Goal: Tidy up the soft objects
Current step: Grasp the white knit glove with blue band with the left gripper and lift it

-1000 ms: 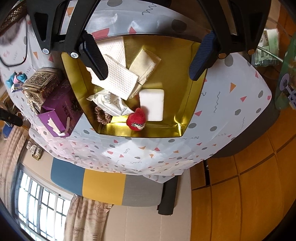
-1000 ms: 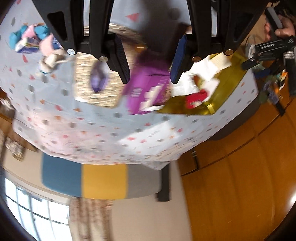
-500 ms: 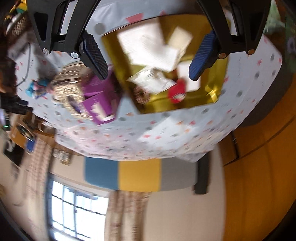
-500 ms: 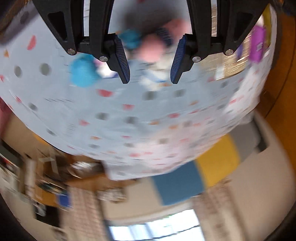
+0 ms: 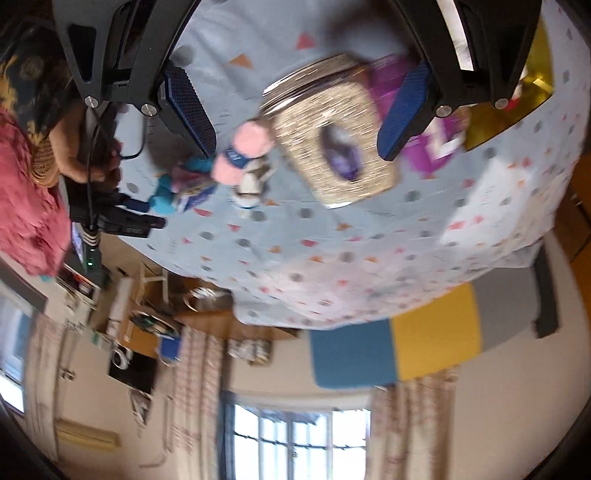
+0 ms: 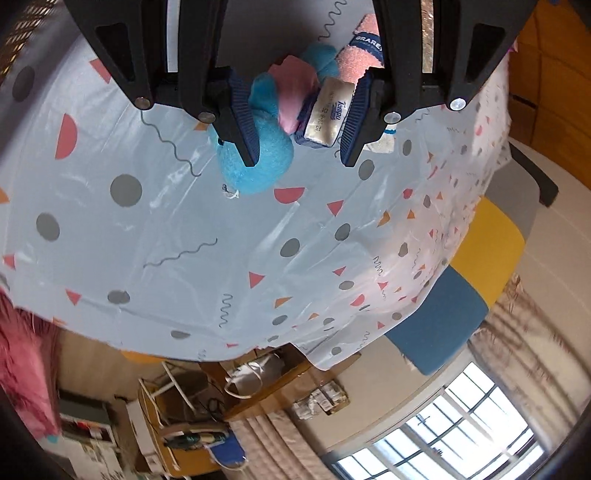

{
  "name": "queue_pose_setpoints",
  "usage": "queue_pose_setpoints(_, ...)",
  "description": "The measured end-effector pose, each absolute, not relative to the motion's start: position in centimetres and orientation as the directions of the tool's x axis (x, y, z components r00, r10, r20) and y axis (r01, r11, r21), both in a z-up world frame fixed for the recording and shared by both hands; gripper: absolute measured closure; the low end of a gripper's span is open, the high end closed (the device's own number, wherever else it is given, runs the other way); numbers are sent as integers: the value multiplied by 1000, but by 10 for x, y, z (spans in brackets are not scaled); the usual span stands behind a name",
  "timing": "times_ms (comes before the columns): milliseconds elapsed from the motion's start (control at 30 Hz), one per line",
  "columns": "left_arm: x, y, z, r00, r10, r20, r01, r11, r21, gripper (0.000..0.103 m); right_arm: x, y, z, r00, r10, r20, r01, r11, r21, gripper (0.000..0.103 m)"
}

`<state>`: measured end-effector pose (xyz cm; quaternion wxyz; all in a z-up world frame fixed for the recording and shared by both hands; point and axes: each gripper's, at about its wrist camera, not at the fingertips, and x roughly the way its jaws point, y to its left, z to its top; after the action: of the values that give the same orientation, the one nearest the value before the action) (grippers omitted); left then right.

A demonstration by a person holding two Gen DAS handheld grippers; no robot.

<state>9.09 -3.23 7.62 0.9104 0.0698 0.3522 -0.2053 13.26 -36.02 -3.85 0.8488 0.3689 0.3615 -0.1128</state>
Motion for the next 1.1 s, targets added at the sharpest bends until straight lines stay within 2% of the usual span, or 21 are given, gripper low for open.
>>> queue_pose_setpoints(133, 117, -75, 65, 616, -325, -717, 464, 886, -3, 14, 135, -361, -44, 707, 98, -701, 466, 681, 565, 57)
queue_pose_setpoints(200, 135, -99, 57, 585, -323, -744, 481, 877, -2, 18, 134, -362, -44, 712, 110, -694, 460, 674, 579, 57)
queue_pose_setpoints(367, 172, -139, 26, 501, -310, -808, 510, 860, -15, 35, 133, -366, -46, 722, 143, -677, 449, 648, 616, 57)
queue_pose_setpoints(567, 216, -173, -23, 420, -236, -876, 462, 886, -18, 35, 132, -369, -49, 730, 182, -658, 436, 618, 654, 57)
queue_pose_setpoints(700, 241, -183, -46, 378, -218, -900, 413, 910, -47, 35, 133, -369, -50, 736, 208, -644, 420, 606, 676, 57)
queue_pose_setpoints(900, 269, -197, -77, 346, -162, -924, 389, 921, -16, 34, 133, -367, -50, 744, 234, -626, 400, 595, 698, 56)
queue_pose_setpoints(933, 273, -198, -81, 342, -168, -925, 382, 924, -27, 36, 134, -367, -50, 744, 239, -624, 397, 593, 701, 56)
queue_pose_setpoints(967, 276, -199, -83, 332, -181, -926, 383, 923, -44, 53, 134, -367, -50, 744, 241, -623, 396, 592, 702, 51)
queue_pose_setpoints(1000, 279, -201, -88, 306, -199, -931, 389, 919, -69, 58, 134, -367, -50, 744, 244, -622, 395, 590, 704, 47)
queue_pose_setpoints(1100, 279, -194, -84, 310, -241, -920, 369, 922, -117, 65, 134, -367, -50, 746, 240, -622, 398, 588, 704, 47)
